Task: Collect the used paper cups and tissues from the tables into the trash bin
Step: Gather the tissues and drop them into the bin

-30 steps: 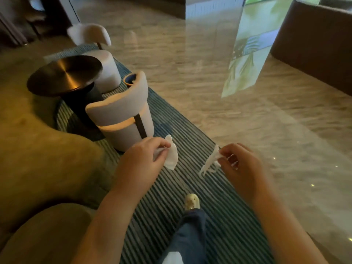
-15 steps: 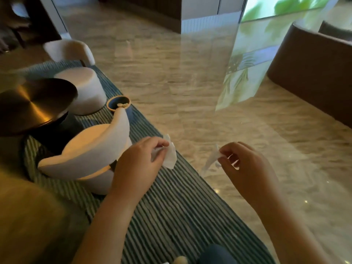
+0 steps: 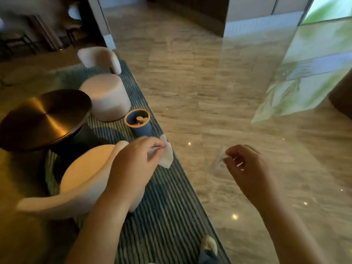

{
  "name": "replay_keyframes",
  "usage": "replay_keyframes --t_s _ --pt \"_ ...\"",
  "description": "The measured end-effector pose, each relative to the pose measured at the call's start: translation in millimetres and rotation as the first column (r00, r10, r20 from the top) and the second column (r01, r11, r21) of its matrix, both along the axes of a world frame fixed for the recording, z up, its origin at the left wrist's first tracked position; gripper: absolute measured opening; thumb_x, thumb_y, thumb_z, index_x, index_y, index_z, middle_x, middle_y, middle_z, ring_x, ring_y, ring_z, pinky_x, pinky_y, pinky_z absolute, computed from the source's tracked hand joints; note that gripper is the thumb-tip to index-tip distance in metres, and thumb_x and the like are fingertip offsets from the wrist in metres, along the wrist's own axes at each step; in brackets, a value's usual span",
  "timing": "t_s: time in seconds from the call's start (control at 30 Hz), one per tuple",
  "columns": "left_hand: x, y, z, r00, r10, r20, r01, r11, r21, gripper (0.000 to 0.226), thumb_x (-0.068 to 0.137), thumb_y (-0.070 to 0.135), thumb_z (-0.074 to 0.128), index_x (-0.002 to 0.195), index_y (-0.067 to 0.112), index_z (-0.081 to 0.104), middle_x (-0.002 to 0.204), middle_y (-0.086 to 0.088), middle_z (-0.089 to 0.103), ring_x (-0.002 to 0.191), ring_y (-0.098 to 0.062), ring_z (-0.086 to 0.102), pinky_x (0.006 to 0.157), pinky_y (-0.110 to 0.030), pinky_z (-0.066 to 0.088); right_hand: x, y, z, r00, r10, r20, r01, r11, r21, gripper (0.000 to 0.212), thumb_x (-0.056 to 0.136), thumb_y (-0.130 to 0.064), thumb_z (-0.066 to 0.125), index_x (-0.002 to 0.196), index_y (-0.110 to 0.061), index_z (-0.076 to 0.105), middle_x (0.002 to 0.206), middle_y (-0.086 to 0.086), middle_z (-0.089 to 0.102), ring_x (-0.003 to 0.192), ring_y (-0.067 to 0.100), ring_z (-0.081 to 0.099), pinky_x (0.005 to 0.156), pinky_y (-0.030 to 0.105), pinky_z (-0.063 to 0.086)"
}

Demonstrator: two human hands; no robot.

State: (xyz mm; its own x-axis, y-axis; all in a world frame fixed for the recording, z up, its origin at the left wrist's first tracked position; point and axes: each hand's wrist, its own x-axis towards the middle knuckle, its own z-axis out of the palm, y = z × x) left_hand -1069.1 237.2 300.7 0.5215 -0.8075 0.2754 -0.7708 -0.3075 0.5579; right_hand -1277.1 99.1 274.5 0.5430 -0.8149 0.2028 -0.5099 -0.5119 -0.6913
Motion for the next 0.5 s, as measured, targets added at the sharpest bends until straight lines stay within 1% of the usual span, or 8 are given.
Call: replay_keyframes --t_s 0.07,0.17,0.27,0.33,0.4,0.5 --pt "16 -36 2 0.998 0.054 0.016 -0.053 0.998 -0.018 0.011 0.087 0.022 0.061 0.093 0.03 0.066 0.09 0.02 0.061 0.089 0.005 0.051 0.073 -0.008 0.037 24 -49 -2 0.999 0.038 -0.002 -0.038 0.999 -0.015 0.01 0.085 -0.02 0.066 0.086 -0.029 0.062 0.081 -0.017 0.059 0.071 -0.001 0.057 0.062 0.018 0.047" --pt "41 -73 -6 0.991 0.132 -0.001 -0.132 0.991 0.006 0.011 0.087 0.022 0.061 0.094 0.029 0.066 0.092 0.017 0.063 0.088 0.002 0.052 0.076 -0.014 0.038 67 -108 -7 0.992 0.124 0.0 -0.124 0.992 -0.015 0.012 0.084 -0.018 0.067 0.086 -0.028 0.062 0.083 -0.015 0.059 0.071 0.001 0.058 0.062 0.023 0.049" --pt "72 -97 -13 0.978 0.206 -0.024 -0.205 0.978 0.039 0.011 0.088 0.024 0.06 0.095 0.029 0.066 0.092 0.018 0.063 0.088 0.0 0.055 0.075 -0.011 0.04 115 -150 -12 0.976 0.216 0.006 -0.216 0.976 0.0 0.012 0.084 -0.017 0.068 0.085 -0.028 0.061 0.082 -0.013 0.06 0.071 0.003 0.058 0.061 0.025 0.05" --pt "100 -115 -17 0.962 0.271 -0.029 -0.27 0.962 0.042 0.011 0.087 0.028 0.057 0.094 0.03 0.066 0.091 0.019 0.062 0.087 0.001 0.056 0.074 -0.008 0.04 150 -178 -13 0.961 0.276 -0.035 -0.276 0.961 0.0 0.009 0.085 -0.019 0.067 0.087 -0.026 0.063 0.082 -0.013 0.06 0.072 0.002 0.058 0.061 0.022 0.049" --pt "132 -138 -22 0.947 0.32 -0.035 -0.319 0.947 0.032 0.011 0.087 0.029 0.057 0.094 0.03 0.066 0.091 0.018 0.062 0.087 0.001 0.056 0.073 -0.008 0.04 186 -207 -15 0.947 0.317 -0.056 -0.318 0.948 -0.013 0.008 0.084 -0.018 0.067 0.089 -0.025 0.064 0.083 -0.013 0.061 0.073 0.001 0.058 0.061 0.018 0.047" --pt "184 -183 -33 0.934 0.353 -0.06 -0.354 0.935 0.005 0.01 0.088 0.025 0.059 0.095 0.028 0.065 0.092 0.017 0.062 0.089 0.0 0.056 0.072 -0.009 0.041 243 -254 -20 0.936 0.344 -0.075 -0.347 0.937 -0.036 0.011 0.084 -0.017 0.067 0.088 -0.026 0.064 0.082 -0.013 0.06 0.074 0.0 0.057 0.061 0.013 0.045"
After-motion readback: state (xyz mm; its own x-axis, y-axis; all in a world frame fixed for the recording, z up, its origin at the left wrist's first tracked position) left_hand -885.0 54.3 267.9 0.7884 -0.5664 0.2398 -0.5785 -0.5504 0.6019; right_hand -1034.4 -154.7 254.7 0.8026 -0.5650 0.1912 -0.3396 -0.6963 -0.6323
